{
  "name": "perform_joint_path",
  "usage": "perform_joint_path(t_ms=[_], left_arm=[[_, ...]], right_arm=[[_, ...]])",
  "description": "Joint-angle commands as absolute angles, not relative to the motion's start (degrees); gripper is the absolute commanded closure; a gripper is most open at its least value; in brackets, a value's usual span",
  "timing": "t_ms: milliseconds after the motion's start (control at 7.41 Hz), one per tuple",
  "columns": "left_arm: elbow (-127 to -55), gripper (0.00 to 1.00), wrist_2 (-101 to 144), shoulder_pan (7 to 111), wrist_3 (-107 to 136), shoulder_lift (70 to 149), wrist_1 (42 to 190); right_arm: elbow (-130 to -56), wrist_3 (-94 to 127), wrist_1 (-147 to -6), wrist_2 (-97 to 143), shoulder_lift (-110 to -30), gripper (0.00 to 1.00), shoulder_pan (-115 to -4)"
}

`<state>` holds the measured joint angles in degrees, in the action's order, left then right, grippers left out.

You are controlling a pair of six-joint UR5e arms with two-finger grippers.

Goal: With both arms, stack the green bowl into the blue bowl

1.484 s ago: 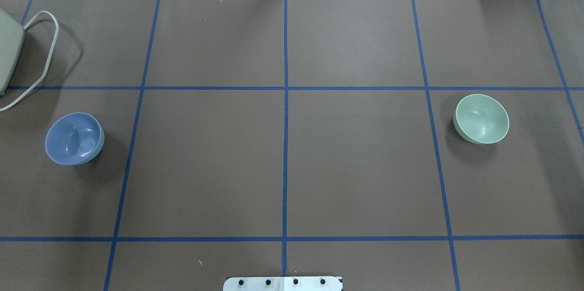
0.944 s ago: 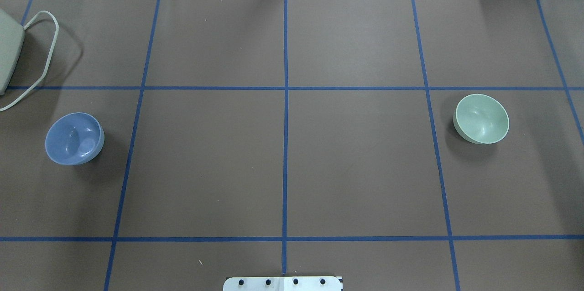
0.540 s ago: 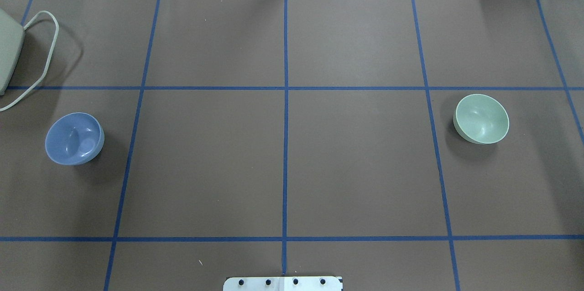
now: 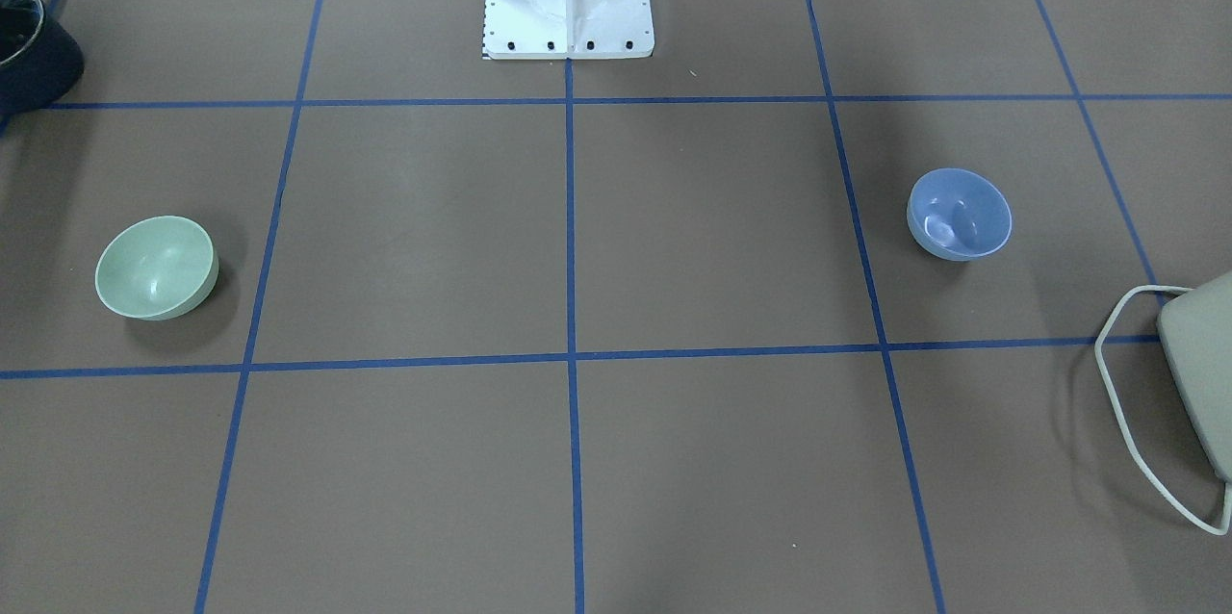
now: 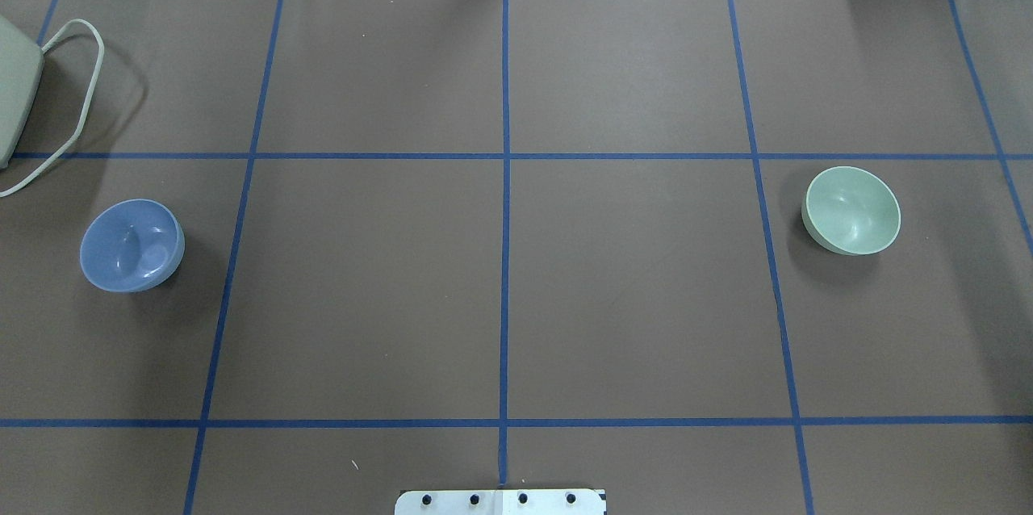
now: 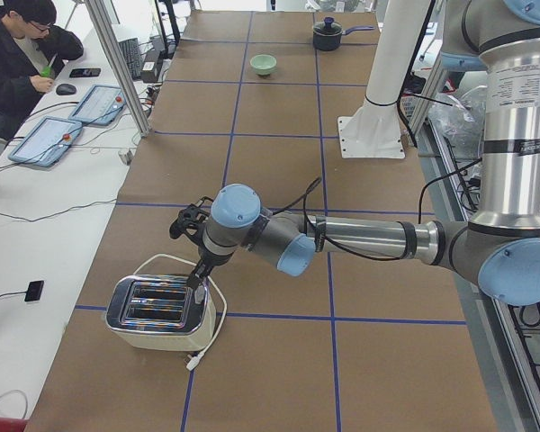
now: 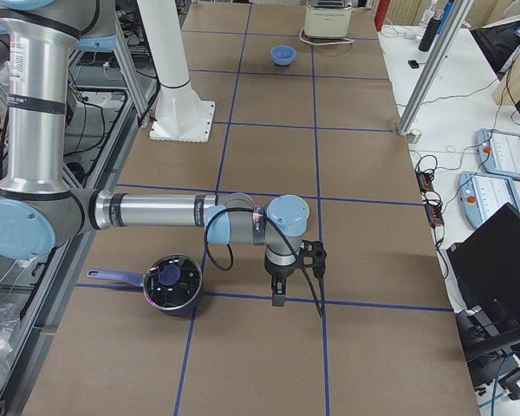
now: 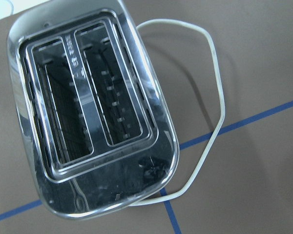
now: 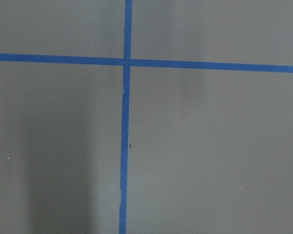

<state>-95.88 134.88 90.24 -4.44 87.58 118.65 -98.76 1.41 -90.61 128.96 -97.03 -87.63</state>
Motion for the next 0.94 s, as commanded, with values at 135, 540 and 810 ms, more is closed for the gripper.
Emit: perform_joint_path(t_ms=[135, 540, 810], left_arm=[[-98.07, 0.01, 137.63, 82.86, 11.94, 88.5, 121.82], [-98.61, 0.01, 127.86, 68.0, 30.28, 87.02, 124.54], [-98.17, 0.01, 122.97, 58.57, 36.37, 86.66, 126.11]], right_arm=[[-98.88, 1.41, -90.62, 129.02, -97.03, 0.0, -87.63], [-98.79, 1.41, -90.62, 129.02, -96.94, 0.0, -87.54], [-98.7, 1.41, -90.18, 129.02, -96.94, 0.0, -87.54]])
